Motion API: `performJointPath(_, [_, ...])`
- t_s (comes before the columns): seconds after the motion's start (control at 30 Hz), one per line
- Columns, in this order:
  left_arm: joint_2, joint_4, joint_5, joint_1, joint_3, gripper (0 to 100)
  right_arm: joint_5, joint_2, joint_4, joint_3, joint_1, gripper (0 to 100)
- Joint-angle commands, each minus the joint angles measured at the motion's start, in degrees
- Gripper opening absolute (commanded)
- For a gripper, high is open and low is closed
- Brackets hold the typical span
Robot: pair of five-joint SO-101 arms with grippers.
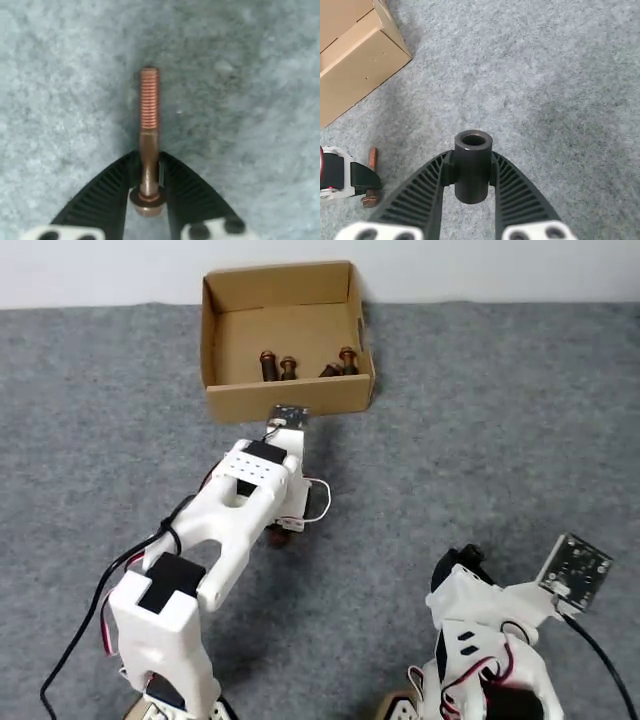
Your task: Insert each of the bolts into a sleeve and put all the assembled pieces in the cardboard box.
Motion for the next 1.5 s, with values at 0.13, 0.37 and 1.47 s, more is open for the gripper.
performJointPath(0.13, [-0.5,9.5,15.3,-2.3,-7.6,0,-0.7,-0.4,-1.5,-0.4,0.4,0.8])
performJointPath(0.37, [-0.4,22.9,36.3,-8.5,-22.3,0,-0.7,-0.4,-1.5,-0.4,0.5,0.8])
performJointPath(1.47, [-0.1,32.1,11.4,-21.2,-31.6,21,-0.6,-0.4,-1.5,-0.4,0.7,0.8])
